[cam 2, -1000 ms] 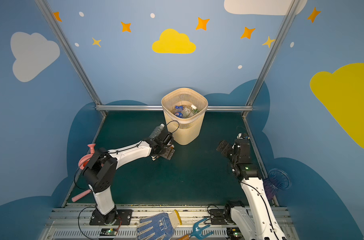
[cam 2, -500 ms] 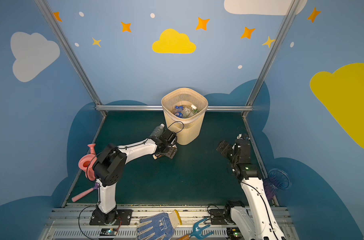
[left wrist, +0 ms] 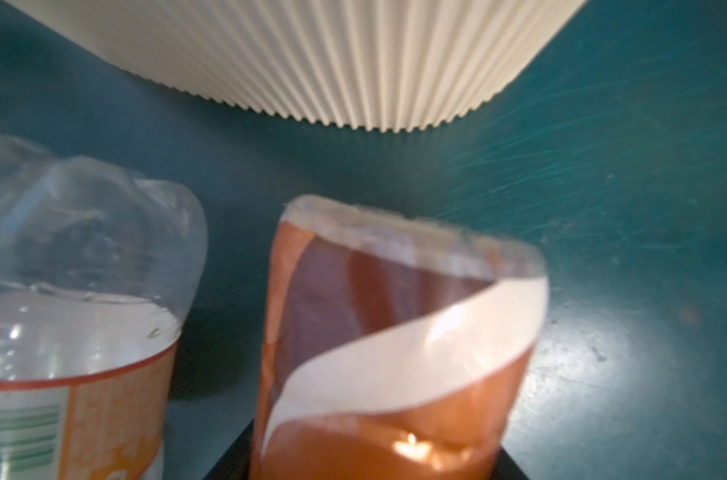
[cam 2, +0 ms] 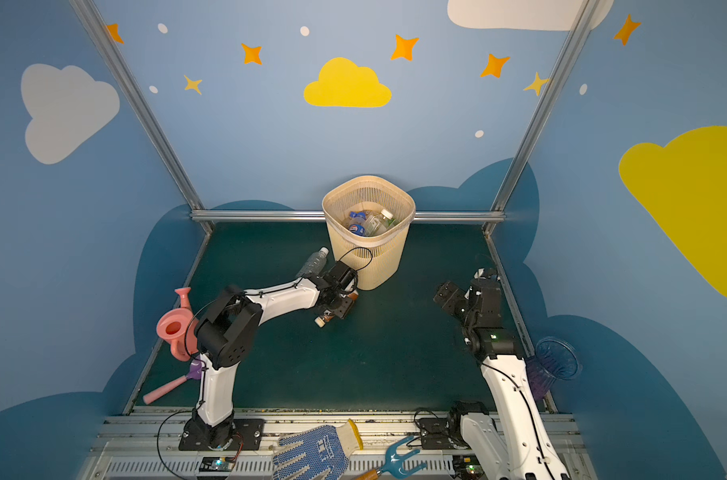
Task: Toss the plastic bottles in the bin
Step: 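Lift the Nescafe bottle with the left gripper over the bin and release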
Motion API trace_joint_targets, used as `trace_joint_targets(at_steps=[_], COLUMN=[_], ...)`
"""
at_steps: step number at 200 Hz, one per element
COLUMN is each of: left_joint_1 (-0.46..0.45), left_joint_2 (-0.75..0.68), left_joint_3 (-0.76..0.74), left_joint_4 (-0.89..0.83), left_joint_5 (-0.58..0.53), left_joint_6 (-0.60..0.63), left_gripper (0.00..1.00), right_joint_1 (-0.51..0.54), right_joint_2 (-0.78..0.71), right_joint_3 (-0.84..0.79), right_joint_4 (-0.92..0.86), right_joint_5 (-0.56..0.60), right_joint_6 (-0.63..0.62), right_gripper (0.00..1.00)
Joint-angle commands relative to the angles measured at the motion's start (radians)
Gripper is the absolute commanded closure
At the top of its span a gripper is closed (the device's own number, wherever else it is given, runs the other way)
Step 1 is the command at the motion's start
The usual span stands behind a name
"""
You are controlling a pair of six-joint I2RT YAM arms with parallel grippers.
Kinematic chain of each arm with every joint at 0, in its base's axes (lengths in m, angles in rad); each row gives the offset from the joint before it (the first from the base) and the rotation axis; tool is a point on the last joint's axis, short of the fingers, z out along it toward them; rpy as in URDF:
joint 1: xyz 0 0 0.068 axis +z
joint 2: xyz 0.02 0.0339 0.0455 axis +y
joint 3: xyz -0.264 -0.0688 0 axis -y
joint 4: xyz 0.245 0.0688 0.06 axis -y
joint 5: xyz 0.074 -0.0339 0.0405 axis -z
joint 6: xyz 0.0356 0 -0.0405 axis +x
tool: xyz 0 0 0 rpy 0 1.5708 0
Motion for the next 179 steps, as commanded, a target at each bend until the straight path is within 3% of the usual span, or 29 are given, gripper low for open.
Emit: trace_joint_targets(at_steps=[1, 75, 134, 148, 179], left_joint_1=[-0.013, -0.073, -0.131, -0.132, -0.113], left_joint_2=[-0.016, -0.231, -0.687, -0.83, -1.039], left_joint_3=[-0.014, -0.186, -0.433, -0.468, -0.419], left_joint_4=[-0.012, 0.052, 0.198, 0.28, 0.518], left_joint_5=[0.013, 0.012, -0.113, -0.149, -0.224], left_joint_6=[0.008, -0.058, -0.162, -0.127, 0.149], left_gripper=[0.43, 0.48, 0.52, 0.52, 0.49], right_joint_1=[-0.008, -0.013, -0.014, -0.015, -0.013], right_joint_2=[-0.014, -0.001, 0.022, 0.029, 0.048], right_joint_3=[-0.016, -0.029, -0.031, -0.03, -0.021], right_joint_4=[-0.008, 0.013, 0.048, 0.06, 0.078], right_joint_5=[-0.009, -0.035, -0.064, -0.068, -0.091], right_joint_6=[0.005, 0.015, 0.04, 0.049, 0.056], right_gripper=[0.02, 0.02, 0.02, 0.02, 0.02])
